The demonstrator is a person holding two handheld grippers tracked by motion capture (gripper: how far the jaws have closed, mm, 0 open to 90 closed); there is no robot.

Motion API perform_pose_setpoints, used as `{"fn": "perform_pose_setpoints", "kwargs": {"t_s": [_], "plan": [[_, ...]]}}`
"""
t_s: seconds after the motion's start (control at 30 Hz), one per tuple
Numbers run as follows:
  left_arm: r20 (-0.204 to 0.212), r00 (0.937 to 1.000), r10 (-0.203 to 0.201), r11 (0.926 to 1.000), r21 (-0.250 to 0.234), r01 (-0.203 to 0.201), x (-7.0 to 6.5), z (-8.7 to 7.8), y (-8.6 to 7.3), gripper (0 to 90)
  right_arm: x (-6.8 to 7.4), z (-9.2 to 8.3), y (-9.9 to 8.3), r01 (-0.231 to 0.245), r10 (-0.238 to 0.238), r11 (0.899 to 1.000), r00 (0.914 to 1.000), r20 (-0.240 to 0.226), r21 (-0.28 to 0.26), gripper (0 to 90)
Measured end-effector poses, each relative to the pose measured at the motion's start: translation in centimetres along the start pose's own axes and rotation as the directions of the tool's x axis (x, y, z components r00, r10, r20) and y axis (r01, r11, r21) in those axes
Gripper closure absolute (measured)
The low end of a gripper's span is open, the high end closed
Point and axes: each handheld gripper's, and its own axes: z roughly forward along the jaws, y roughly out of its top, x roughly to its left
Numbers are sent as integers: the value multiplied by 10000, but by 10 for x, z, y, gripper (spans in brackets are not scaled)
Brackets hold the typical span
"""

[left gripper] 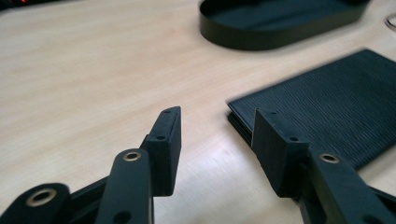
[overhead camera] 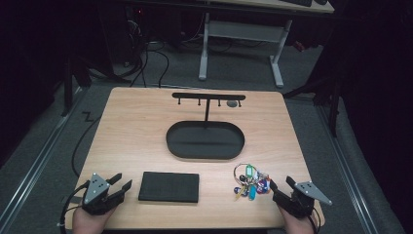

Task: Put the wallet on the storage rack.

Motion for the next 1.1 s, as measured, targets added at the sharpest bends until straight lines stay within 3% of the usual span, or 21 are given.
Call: {"fn": "perform_pose_setpoints", "kwargs": {"t_s": [0.17, 0.3, 0.43, 0.53, 0.63, 0.77, 0.87, 1.1], "plan": [[32, 9999, 97, 9990, 428, -98, 2, 6, -3, 561, 1, 2, -3, 477, -477, 9989, 9988, 123, 2, 326], [409, 9982, -434, 9974, 591, 410, 7, 9, -3, 618, 3, 1, -2, 483, -484, 9988, 9987, -177, -70, 362], [503, 9973, -543, 9947, 898, 496, 8, 11, -6, 672, 7, 0, 0, 599, -608, 9979, 9974, -375, -246, 380], [599, 9976, -334, 9911, 1311, 253, 5, 14, -9, 722, 12, 1, 1, 814, -835, 9956, 9955, -457, -465, 387], [716, 9974, -86, 9874, 1584, -28, 0, 16, -10, 847, 14, 5, 2, 860, -879, 9954, 9951, -451, -430, 391], [870, 9961, 110, 9852, 1696, -257, -5, 15, -12, 869, 12, 6, 3, 724, -752, 9961, 9957, -546, -511, 397], [1288, 9916, 91, 9850, 1696, -310, -13, 15, -14, 869, 10, 7, 4, 739, -771, 9957, 9952, -599, -552, 403], [1394, 9885, 589, 9815, 1728, -828, -29, 12, -16, 872, 11, 12, 7, 691, -737, 9957, 9944, -753, -614, 403]]}}
